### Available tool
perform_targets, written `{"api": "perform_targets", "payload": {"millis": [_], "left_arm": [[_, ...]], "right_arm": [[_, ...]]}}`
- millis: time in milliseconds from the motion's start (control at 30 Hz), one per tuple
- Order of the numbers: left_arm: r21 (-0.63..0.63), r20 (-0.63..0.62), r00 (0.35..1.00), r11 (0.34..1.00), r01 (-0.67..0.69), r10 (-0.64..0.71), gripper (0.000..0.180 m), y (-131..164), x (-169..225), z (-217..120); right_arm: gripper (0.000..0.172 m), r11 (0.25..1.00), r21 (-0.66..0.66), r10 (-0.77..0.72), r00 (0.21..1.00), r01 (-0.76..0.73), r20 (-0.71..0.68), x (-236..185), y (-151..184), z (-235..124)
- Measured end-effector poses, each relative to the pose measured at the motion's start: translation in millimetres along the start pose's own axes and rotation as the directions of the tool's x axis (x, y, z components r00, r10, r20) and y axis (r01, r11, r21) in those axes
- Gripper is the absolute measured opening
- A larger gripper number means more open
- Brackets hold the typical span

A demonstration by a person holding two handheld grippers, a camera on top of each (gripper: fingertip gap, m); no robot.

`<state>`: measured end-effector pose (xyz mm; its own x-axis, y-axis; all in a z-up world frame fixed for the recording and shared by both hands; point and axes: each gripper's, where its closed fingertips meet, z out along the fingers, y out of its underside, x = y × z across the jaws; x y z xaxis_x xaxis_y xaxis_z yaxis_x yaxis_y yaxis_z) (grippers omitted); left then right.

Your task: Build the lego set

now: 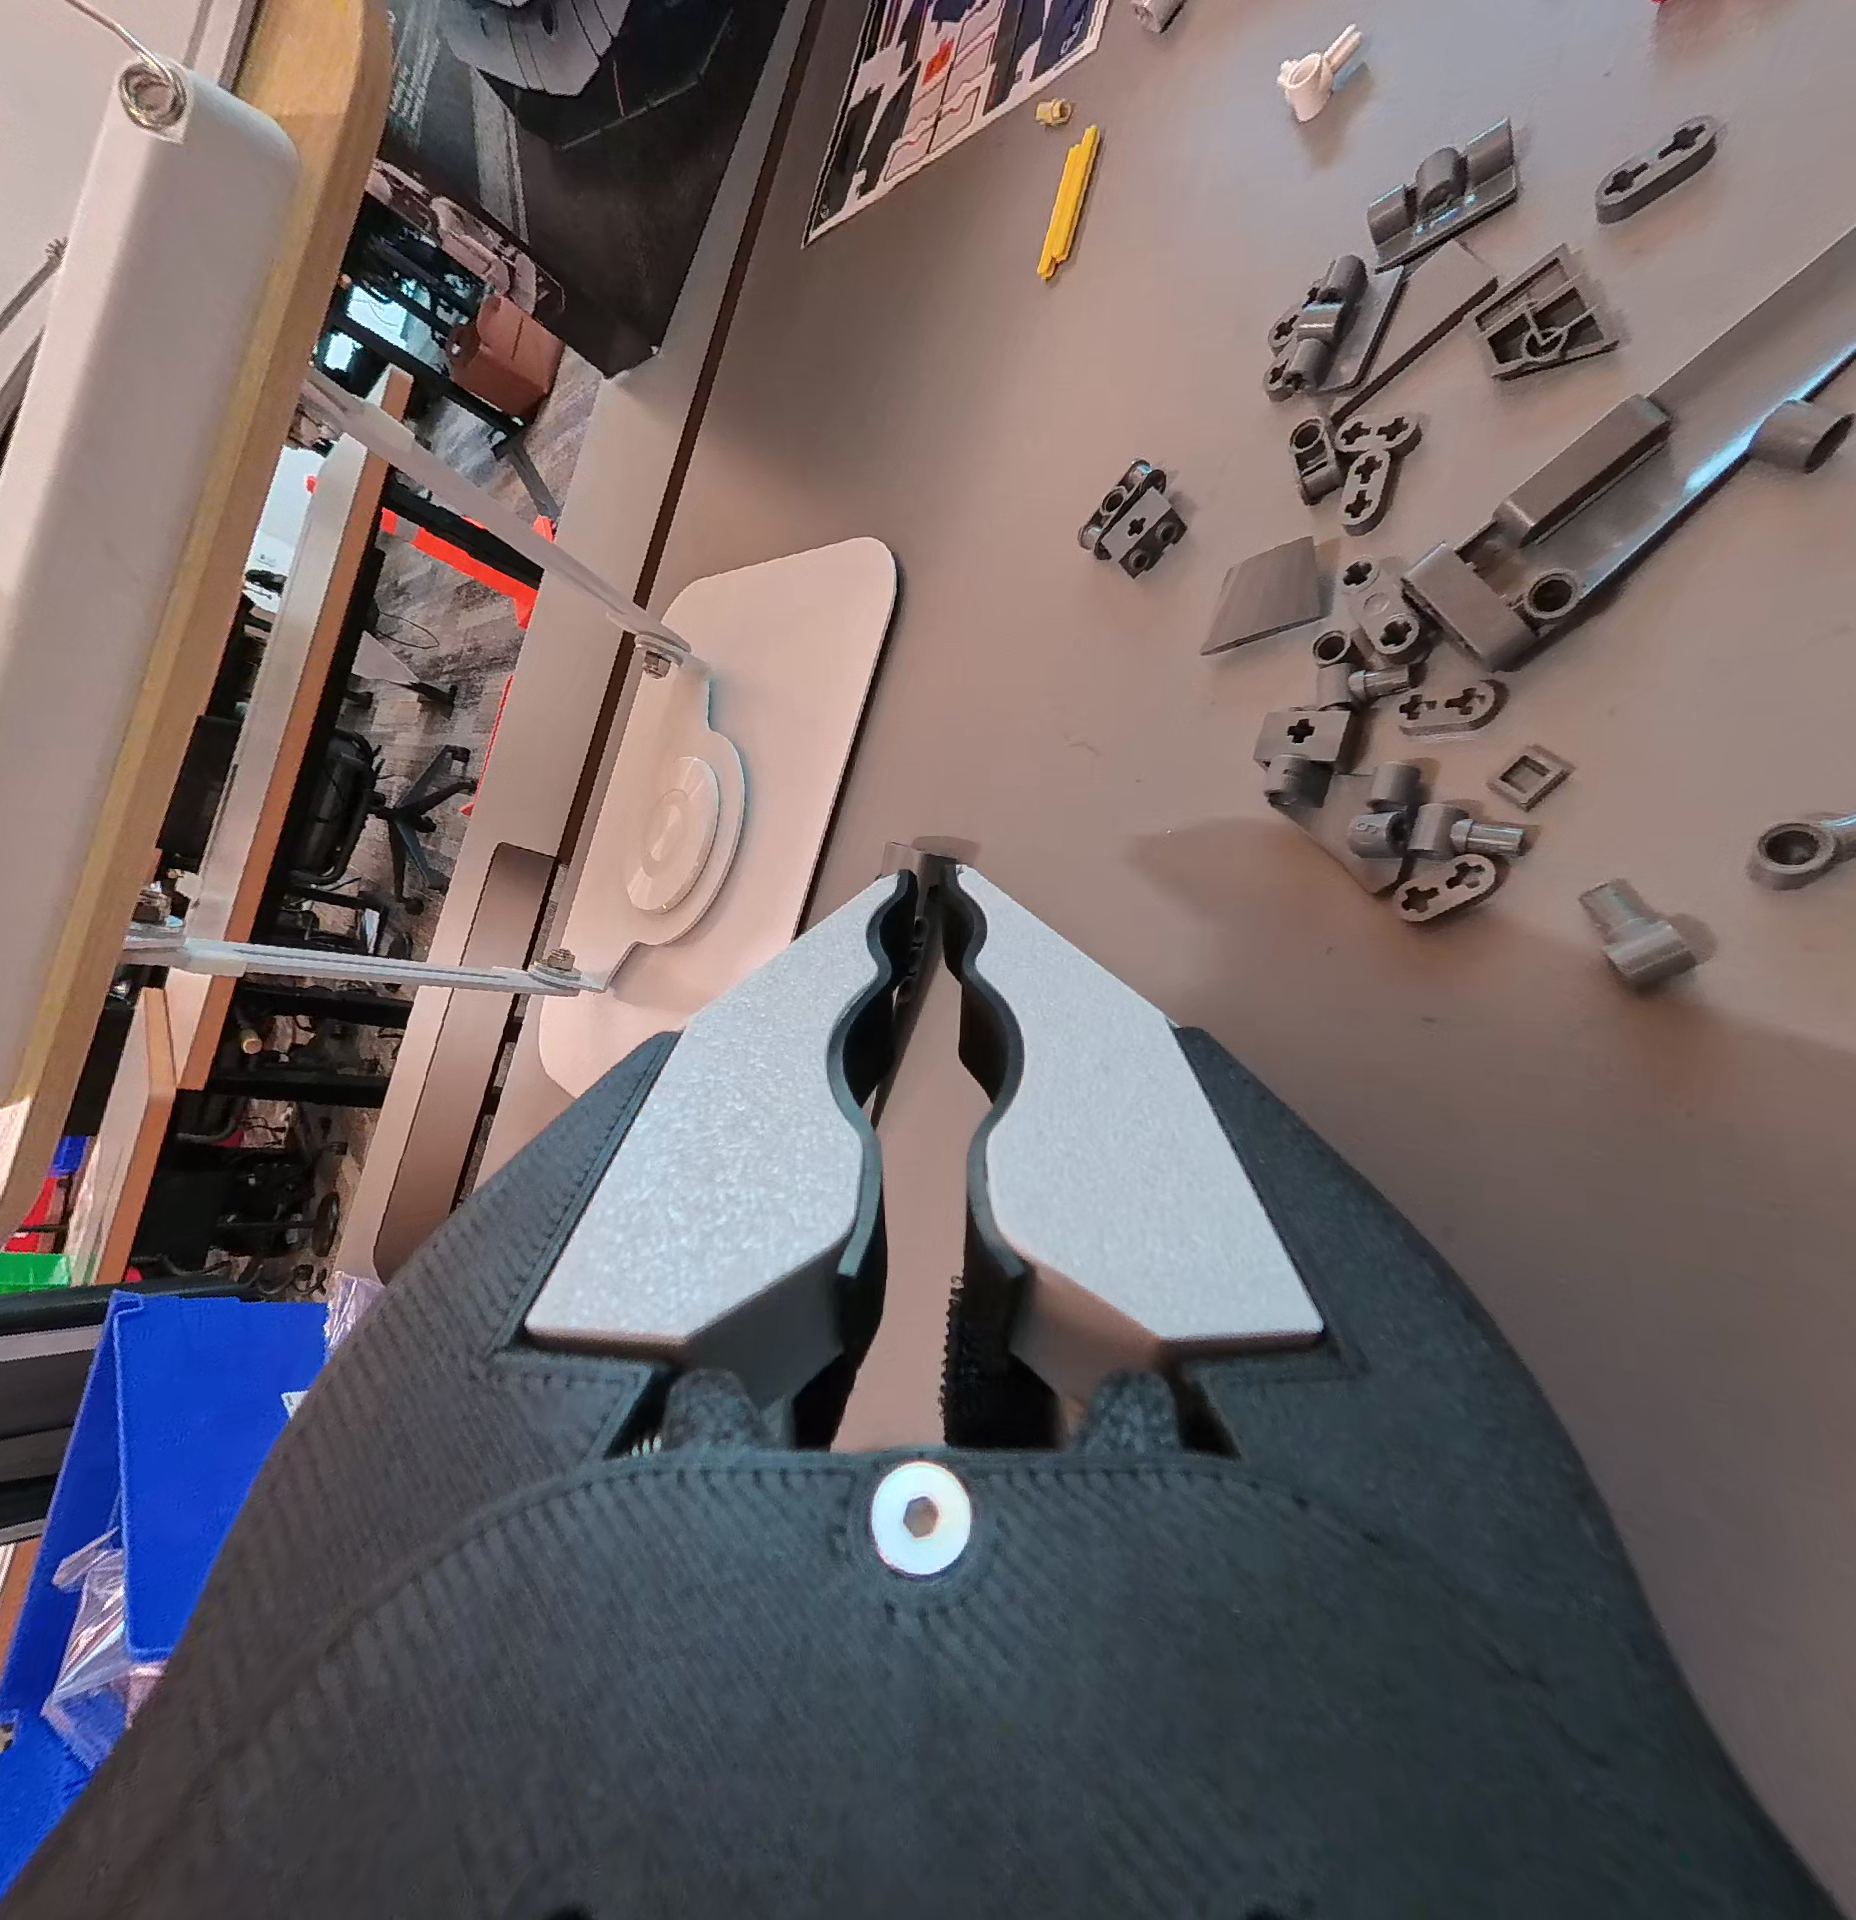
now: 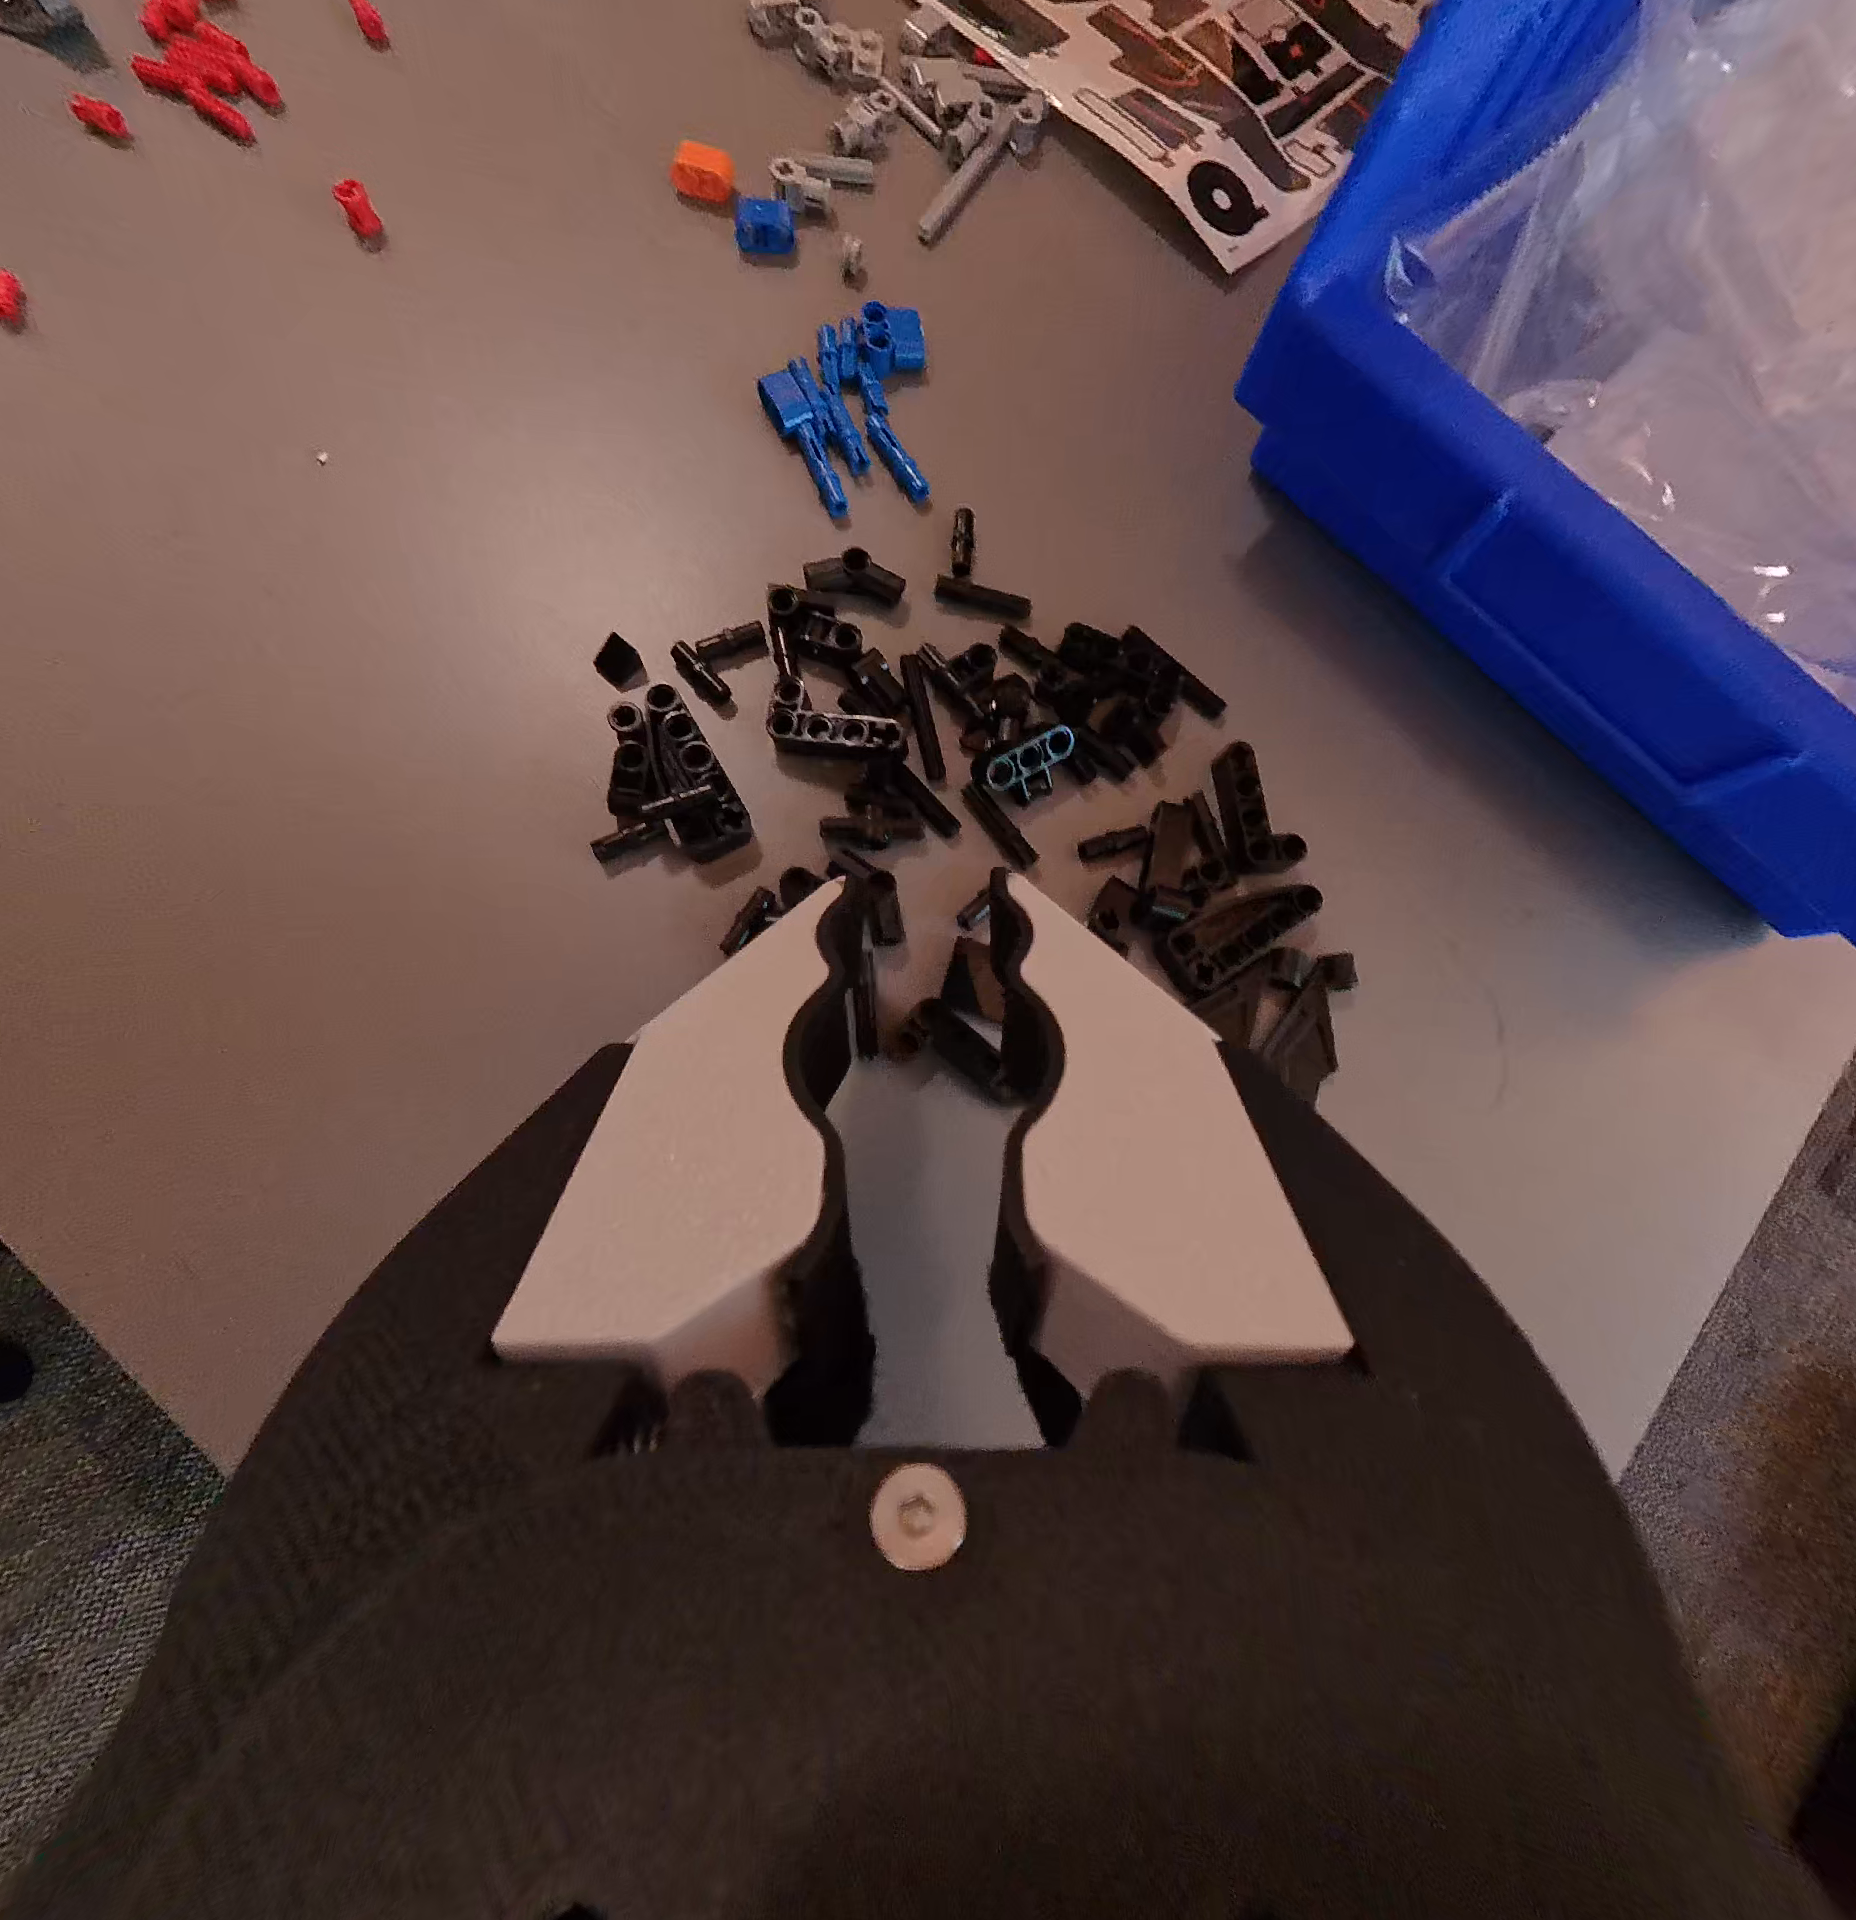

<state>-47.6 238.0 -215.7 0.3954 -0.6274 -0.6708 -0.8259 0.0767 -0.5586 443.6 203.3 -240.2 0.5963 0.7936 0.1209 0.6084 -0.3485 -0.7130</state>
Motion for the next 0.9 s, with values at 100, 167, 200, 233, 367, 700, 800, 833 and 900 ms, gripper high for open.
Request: {"api": "perform_targets", "payload": {"millis": [100,167,200,233,367,700,800,833,900], "left_arm": [[-0.001,-0.003,1.000,1.000,0.000,0.000,0.002,0,1,0],[-0.001,-0.004,1.000,1.000,-0.001,0.001,0.002,0,1,1],[-0.002,-0.005,1.000,1.000,-0.001,0.001,0.002,0,1,1],[-0.002,-0.004,1.000,1.000,-0.001,0.001,0.002,0,1,1],[-0.002,-0.005,1.000,1.000,0.002,-0.002,0.002,1,1,1],[0.001,-0.007,1.000,1.000,0.012,-0.012,0.002,2,0,1],[0.005,-0.006,1.000,1.000,0.018,-0.018,0.002,2,-2,0],[0.005,-0.005,1.000,1.000,0.022,-0.022,0.002,2,-3,0],[0.009,-0.006,1.000,1.000,0.028,-0.028,0.002,3,-4,0]], "right_arm": [[0.022,1.000,-0.001,-0.025,1.000,0.025,0.017,-4,-6,6],[0.023,0.999,-0.005,-0.041,0.999,0.041,0.027,-7,-9,11],[0.024,0.999,-0.007,-0.049,0.998,0.049,0.034,-8,-11,13],[0.024,0.998,-0.009,-0.059,0.997,0.060,0.041,-10,-13,16],[0.024,0.995,-0.009,-0.095,0.993,0.095,0.065,-15,-24,25],[0.025,0.985,0.029,-0.173,0.982,0.171,0.079,-14,-80,58],[0.028,0.980,0.044,-0.197,0.977,0.194,0.079,-14,-104,71],[0.029,0.980,0.045,-0.195,0.978,0.192,0.074,-13,-113,76],[0.029,0.981,0.033,-0.191,0.980,0.189,0.059,-11,-128,88]]}}
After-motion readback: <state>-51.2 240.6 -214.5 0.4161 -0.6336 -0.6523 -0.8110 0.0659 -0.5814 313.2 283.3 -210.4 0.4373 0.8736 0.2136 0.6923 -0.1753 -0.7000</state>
